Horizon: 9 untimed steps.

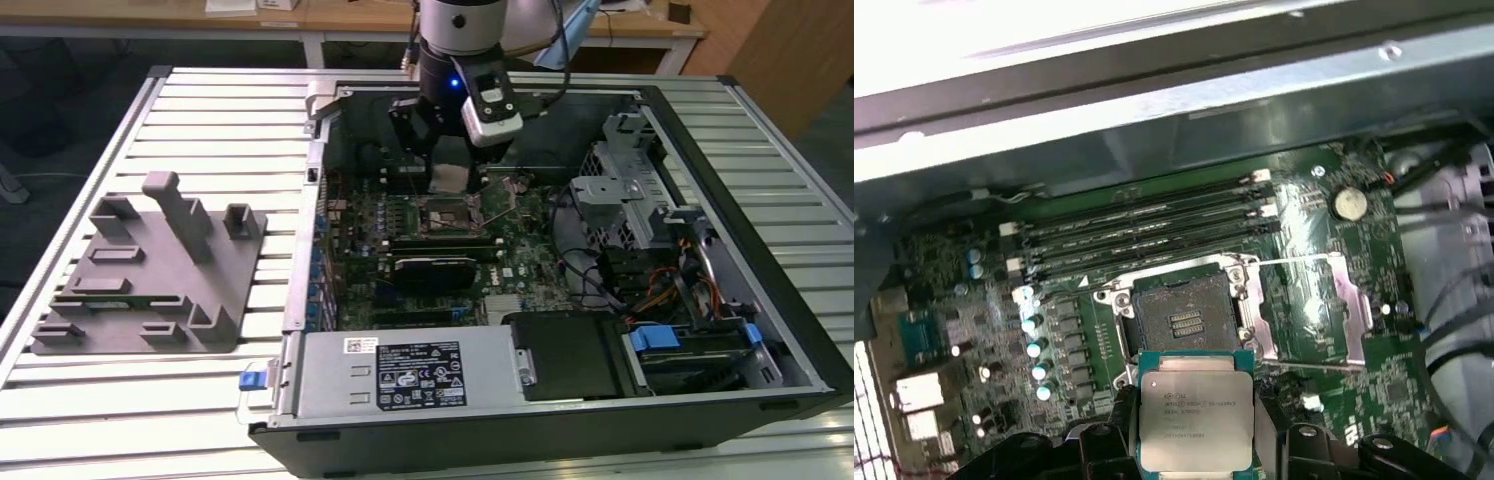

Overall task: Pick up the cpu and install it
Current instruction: 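Place the cpu into insertion slot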

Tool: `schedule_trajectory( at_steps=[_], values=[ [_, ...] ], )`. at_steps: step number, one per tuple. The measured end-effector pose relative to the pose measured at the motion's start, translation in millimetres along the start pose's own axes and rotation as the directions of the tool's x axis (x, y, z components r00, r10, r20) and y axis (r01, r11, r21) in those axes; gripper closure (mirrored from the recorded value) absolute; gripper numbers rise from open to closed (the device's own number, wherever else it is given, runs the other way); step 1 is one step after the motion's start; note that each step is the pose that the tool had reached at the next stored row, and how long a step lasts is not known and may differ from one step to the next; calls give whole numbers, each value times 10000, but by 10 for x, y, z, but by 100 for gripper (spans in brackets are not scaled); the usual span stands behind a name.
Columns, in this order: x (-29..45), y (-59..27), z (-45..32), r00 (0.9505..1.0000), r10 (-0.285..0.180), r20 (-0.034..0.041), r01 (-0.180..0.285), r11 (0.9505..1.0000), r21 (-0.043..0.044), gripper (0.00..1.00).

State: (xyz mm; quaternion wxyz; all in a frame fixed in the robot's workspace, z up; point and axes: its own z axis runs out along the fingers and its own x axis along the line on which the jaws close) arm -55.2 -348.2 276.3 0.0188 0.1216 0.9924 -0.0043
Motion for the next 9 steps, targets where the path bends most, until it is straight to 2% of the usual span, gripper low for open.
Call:
schedule_trajectory(
  at_steps=[4,7,9],
  values=[
    [0,0,2,9974,719,-2,-719,9974,28,45],
    [0,0,4,9920,1260,-2,-1260,9920,49,45],
    [0,0,6,9867,1628,-1,-1628,9866,64,45]
  ],
)
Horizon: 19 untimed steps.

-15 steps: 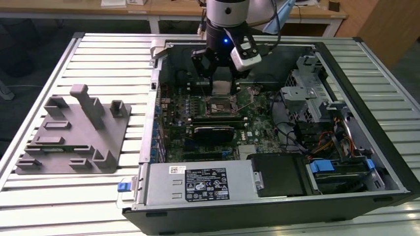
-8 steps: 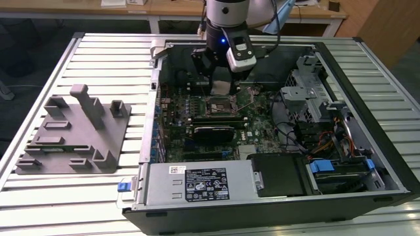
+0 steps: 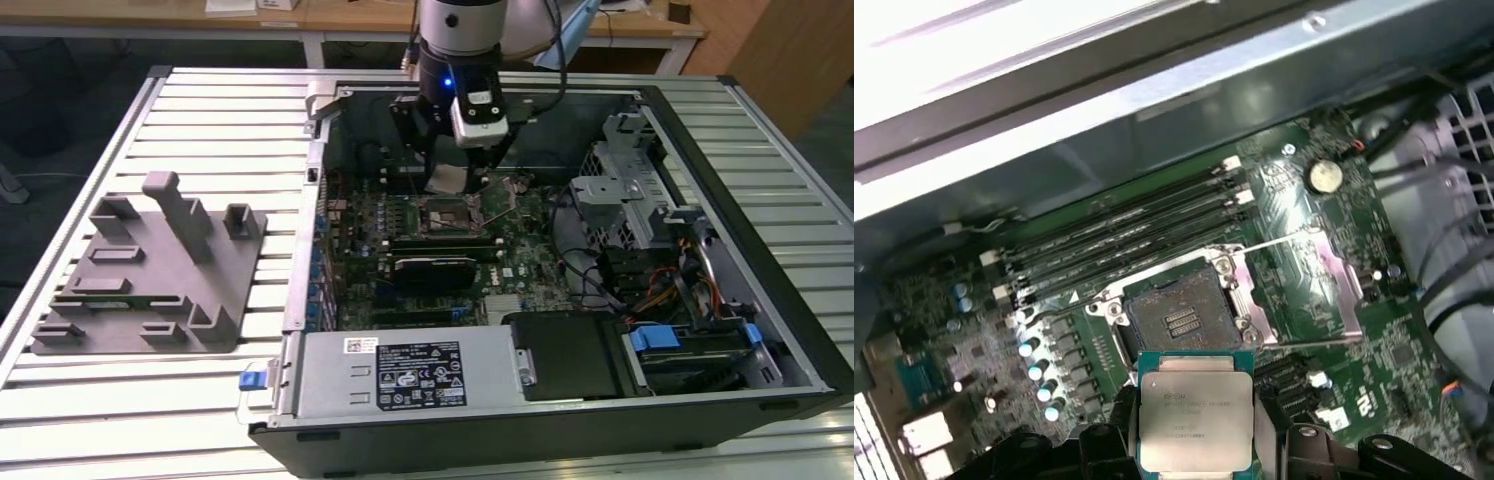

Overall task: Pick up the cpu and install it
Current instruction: 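Place the cpu into insertion slot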

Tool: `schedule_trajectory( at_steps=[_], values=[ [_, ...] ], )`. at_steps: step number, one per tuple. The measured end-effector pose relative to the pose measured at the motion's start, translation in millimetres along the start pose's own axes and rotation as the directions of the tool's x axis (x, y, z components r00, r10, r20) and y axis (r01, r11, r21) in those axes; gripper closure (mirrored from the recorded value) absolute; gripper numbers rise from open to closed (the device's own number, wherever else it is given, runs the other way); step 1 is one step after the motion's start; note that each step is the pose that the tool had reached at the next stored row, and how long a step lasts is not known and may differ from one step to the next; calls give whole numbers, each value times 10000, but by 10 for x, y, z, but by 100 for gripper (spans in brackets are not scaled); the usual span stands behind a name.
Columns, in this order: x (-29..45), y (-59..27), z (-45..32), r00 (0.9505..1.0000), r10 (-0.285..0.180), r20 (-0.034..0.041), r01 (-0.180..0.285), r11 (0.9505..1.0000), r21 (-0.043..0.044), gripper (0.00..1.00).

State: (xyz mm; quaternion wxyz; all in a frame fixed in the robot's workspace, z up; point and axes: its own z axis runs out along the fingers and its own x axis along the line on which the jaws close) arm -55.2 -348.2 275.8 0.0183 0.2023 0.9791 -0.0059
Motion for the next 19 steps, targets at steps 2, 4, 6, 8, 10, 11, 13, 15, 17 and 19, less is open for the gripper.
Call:
schedule_trajectory(
  at_steps=[2,4,6,8,10,11,13,15,17,19],
  values=[
    [0,0,2,9993,365,-1,-365,9993,13,45],
    [0,0,4,9974,723,-2,-723,9974,27,45],
    [0,0,6,9941,1080,-2,-1080,9941,40,45],
    [1,0,8,9895,1448,-2,-1448,9894,55,45],
    [1,0,10,9836,1803,-1,-1803,9836,69,45],
    [1,0,11,9802,1980,0,-1980,9802,75,45],
    [1,0,14,9721,2345,1,-2345,9721,90,45],
    [1,0,16,9630,2694,3,-2694,9630,104,45],
    [1,0,19,9527,3038,6,-3038,9527,118,45],
    [1,0,22,9410,3385,9,-3385,9409,131,45]
  ],
)
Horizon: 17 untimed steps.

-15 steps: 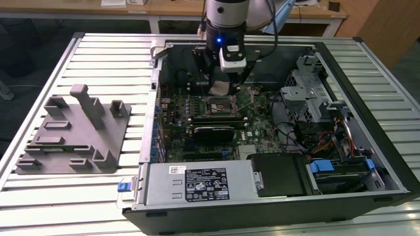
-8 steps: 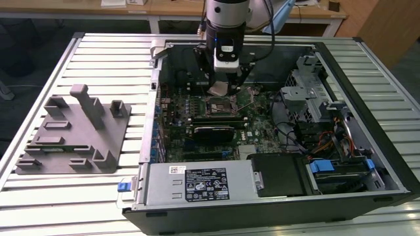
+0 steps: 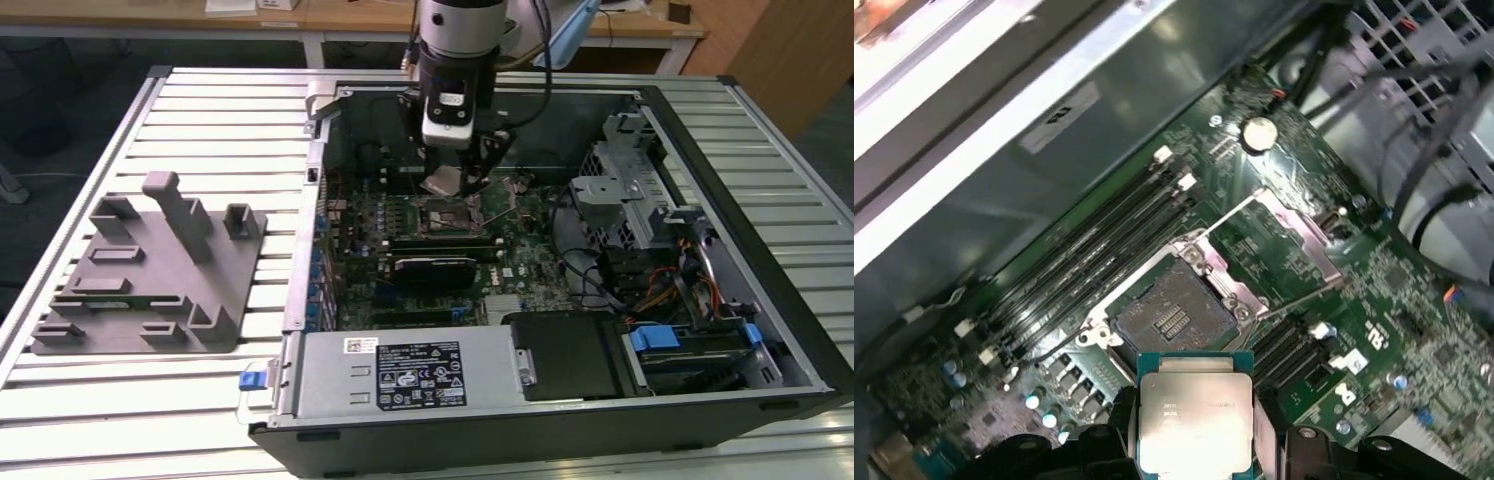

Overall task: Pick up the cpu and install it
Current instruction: 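Place the cpu into insertion slot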

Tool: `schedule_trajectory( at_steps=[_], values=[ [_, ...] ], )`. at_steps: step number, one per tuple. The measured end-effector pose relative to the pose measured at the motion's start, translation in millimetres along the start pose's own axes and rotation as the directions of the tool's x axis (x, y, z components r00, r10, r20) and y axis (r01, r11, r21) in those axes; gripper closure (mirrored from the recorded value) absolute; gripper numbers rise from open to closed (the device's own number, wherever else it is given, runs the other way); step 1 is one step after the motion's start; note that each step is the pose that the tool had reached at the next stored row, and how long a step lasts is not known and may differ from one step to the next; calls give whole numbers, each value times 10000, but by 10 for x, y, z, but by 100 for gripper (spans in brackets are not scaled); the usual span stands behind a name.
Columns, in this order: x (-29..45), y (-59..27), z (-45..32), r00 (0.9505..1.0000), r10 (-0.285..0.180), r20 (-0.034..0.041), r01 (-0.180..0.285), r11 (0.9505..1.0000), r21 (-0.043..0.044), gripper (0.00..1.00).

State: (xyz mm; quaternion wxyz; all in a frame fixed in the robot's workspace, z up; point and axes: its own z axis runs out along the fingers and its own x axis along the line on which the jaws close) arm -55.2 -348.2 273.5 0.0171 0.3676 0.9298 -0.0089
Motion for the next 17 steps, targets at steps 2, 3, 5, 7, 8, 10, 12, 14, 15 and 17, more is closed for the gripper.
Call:
schedule_trajectory(
  at_steps=[2,3,5,7,8,10,12,14,15,17],
  values=[
    [0,0,3,9994,359,-1,-359,9994,14,45],
    [0,0,4,9986,537,-2,-537,9986,21,45],
    [0,0,7,9958,913,-2,-913,9958,35,45],
    [0,0,10,9919,1271,-2,-1271,9919,49,45],
    [1,0,11,9895,1448,-2,-1448,9895,56,45],
    [1,0,14,9836,1803,-1,-1803,9836,71,45],
    [1,0,17,9761,2171,1,-2171,9761,85,45],
    [1,0,20,9677,2520,2,-2520,9677,98,45],
    [1,0,21,9630,2694,3,-2694,9630,105,45],
    [1,0,24,9527,3038,6,-3038,9527,119,45]
  ],
)
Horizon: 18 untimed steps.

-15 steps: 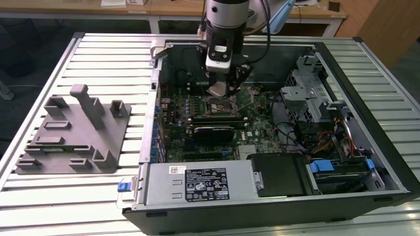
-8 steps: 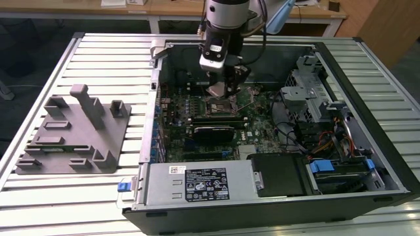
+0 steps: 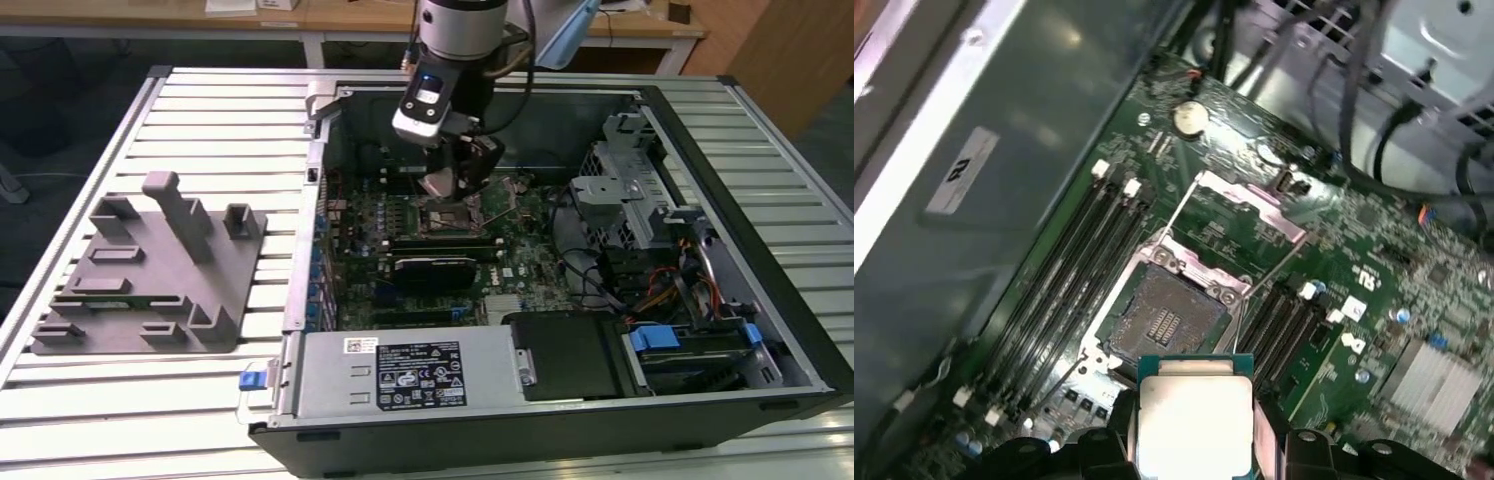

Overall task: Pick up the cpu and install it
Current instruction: 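Place the cpu into insertion slot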

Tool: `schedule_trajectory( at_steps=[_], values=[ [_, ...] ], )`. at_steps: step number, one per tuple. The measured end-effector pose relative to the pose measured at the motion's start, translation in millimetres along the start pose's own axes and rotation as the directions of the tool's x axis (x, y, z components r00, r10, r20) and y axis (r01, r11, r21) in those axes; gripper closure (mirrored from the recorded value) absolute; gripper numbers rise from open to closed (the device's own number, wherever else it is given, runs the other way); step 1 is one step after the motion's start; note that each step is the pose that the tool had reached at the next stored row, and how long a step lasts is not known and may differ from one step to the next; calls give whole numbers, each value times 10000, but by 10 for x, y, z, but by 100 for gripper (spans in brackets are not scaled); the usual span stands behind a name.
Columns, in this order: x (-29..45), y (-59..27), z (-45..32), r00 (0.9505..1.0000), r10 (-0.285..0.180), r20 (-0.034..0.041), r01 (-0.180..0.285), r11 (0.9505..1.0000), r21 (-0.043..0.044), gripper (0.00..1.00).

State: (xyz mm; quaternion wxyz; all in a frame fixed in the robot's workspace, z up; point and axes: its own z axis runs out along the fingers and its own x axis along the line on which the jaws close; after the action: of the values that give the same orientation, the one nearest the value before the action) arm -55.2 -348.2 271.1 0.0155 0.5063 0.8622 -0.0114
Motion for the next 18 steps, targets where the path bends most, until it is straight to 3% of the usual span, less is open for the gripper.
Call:
schedule_trajectory(
  at_steps=[4,9,13,18],
  values=[
    [0,0,6,9973,735,-2,-735,9973,28,45],
    [1,0,16,9867,1627,-2,-1627,9867,62,45],
    [1,0,26,9722,2341,0,-2341,9722,89,45],
    [2,0,42,9469,3214,8,-3214,9469,125,45]
  ],
)
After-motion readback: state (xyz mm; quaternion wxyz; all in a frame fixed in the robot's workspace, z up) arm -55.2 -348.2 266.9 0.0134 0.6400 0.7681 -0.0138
